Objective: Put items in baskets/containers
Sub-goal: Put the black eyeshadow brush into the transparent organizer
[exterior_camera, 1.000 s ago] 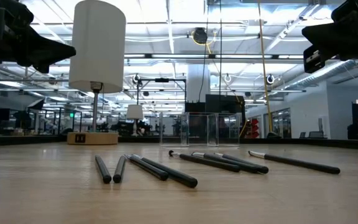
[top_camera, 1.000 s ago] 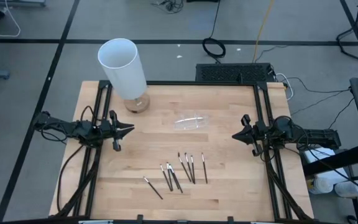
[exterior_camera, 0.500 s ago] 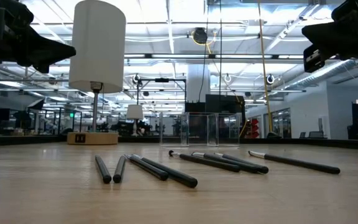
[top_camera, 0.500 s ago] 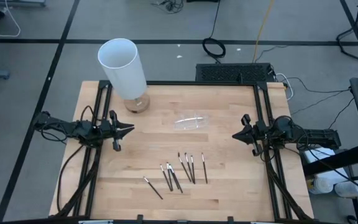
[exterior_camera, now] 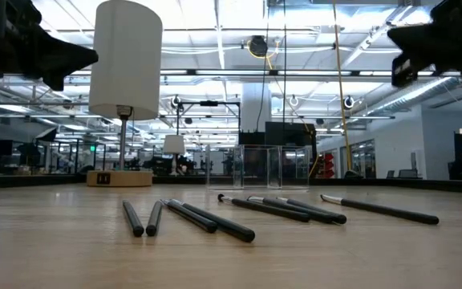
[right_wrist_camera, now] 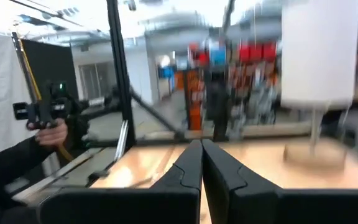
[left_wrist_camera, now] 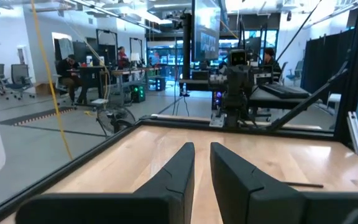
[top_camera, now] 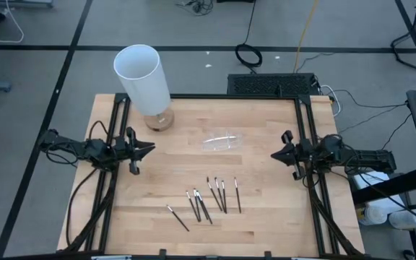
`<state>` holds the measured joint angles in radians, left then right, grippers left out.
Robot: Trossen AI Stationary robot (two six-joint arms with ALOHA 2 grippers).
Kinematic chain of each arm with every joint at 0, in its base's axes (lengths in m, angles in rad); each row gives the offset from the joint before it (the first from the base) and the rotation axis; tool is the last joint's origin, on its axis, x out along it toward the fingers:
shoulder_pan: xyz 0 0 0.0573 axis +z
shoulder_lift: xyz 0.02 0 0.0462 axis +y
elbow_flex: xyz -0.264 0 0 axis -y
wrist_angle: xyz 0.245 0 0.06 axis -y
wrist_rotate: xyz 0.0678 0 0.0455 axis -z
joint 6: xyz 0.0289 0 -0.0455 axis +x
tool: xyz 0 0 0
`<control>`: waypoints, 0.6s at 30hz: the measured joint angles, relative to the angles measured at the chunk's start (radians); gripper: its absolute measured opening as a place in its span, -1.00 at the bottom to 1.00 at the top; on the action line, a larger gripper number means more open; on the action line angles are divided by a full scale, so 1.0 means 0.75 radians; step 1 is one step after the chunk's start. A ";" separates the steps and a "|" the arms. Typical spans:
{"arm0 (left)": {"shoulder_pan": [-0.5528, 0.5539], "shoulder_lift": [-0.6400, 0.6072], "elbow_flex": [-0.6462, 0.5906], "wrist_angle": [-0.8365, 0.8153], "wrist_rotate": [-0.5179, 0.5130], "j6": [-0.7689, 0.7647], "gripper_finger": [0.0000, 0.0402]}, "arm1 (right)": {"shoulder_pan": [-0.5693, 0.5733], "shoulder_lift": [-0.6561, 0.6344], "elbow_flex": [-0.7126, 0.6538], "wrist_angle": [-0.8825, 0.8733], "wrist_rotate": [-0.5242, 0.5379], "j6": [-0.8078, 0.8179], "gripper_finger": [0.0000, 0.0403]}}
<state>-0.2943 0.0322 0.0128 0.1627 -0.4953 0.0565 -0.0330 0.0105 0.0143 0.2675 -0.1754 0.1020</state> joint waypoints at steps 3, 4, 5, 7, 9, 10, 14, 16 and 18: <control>0.000 0.000 0.000 -0.003 0.000 -0.008 -0.70 | 0.000 -0.001 0.001 0.221 0.060 -0.026 -1.00; 0.000 0.000 0.000 -0.004 -0.001 -0.005 -0.70 | 0.000 0.002 0.009 0.277 0.087 -0.031 -1.00; 0.000 0.000 0.000 -0.003 -0.001 0.009 -0.70 | 0.000 0.008 0.029 0.299 0.109 -0.046 -1.00; 0.000 0.000 0.000 0.007 -0.003 0.047 -0.70 | 0.004 0.050 0.081 0.276 0.160 -0.055 -1.00; 0.000 0.000 0.000 0.024 -0.003 0.085 -0.70 | 0.024 0.138 0.150 0.237 0.170 -0.035 -1.00; 0.000 0.000 0.000 0.033 -0.004 0.100 -0.70 | 0.039 0.193 0.207 0.250 0.170 -0.027 -1.00; 0.000 0.000 0.000 0.085 -0.004 0.155 -0.70 | 0.106 0.476 0.476 0.099 0.208 -0.022 -1.00; 0.002 0.000 0.000 0.105 -0.005 0.172 -0.70 | 0.143 0.654 0.649 -0.099 0.262 0.009 -1.00; 0.002 0.001 0.000 0.138 -0.006 0.177 -0.70 | 0.186 0.845 0.852 -0.298 0.306 0.046 -1.00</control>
<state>-0.2932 0.0326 0.0128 0.2663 -0.4999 0.1890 0.1062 0.6446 0.6534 0.0438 0.0541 0.1365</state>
